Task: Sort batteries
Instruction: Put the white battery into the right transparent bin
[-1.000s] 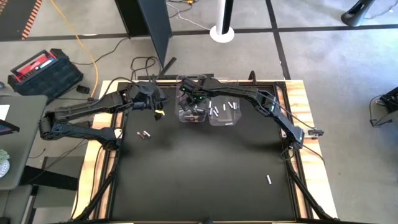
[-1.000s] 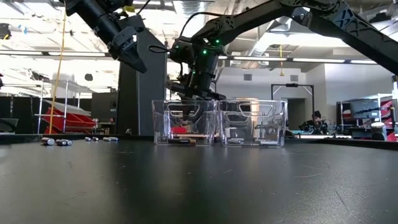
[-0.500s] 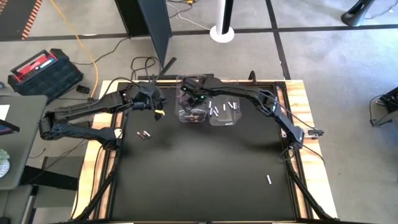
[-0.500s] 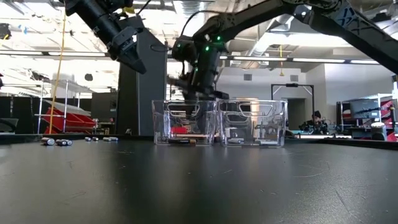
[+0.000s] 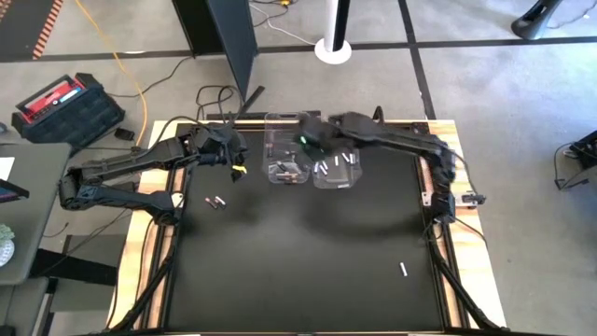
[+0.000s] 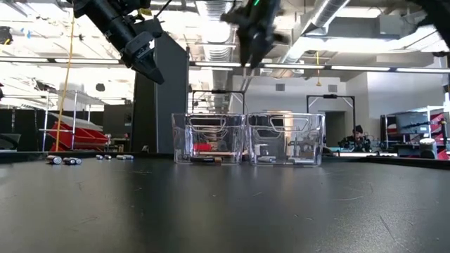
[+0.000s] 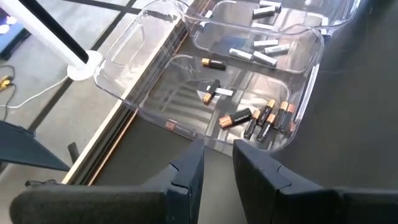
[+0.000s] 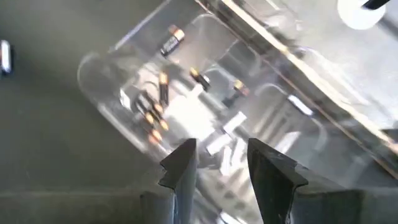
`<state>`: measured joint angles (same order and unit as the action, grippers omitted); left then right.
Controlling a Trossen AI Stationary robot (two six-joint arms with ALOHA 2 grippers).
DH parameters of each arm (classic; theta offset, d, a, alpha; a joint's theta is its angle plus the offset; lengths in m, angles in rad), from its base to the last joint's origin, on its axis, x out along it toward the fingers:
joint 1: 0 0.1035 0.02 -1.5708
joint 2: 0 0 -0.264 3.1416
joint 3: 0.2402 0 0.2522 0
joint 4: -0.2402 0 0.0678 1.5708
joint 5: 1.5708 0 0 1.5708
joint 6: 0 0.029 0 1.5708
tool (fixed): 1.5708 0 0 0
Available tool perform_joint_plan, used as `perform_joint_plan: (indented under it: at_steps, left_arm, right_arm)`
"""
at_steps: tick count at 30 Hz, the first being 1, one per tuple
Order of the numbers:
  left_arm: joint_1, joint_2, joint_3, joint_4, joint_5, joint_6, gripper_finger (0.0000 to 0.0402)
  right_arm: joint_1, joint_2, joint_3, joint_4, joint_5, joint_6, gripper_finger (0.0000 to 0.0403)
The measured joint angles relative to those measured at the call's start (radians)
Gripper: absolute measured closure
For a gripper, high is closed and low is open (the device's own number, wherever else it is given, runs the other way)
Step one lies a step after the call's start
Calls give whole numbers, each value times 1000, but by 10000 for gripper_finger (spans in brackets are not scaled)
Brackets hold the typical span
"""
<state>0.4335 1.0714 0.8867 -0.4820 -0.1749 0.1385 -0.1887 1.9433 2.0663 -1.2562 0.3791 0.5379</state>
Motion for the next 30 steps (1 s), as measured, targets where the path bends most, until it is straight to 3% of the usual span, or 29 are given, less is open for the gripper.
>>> perform_joint_plan:
  at_steps: [7, 12, 16, 25, 27, 30]
  left_arm:
    - [0, 0, 0, 0, 1, -5, 319]
    - [-1, 0, 0, 1, 3, -22, 319]
    - [-2, 0, 0, 2, 5, -56, 319]
    - [-16, 0, 0, 2, 15, -94, 319]
    - [-22, 0, 0, 2, 15, -95, 319]
    - [-33, 0, 0, 2, 15, -95, 319]
  right_arm:
    - [205, -295, -429, 81, 95, 253, 243]
    - [407, -496, -753, 172, 100, 604, 243]
    - [614, -581, -911, 190, 99, 927, 243]
    - [1040, -507, -1028, 96, 67, 1616, 243]
    - [1102, -464, -1027, 95, 43, 1718, 243]
    - [1152, -400, -1028, 127, -17, 1748, 243]
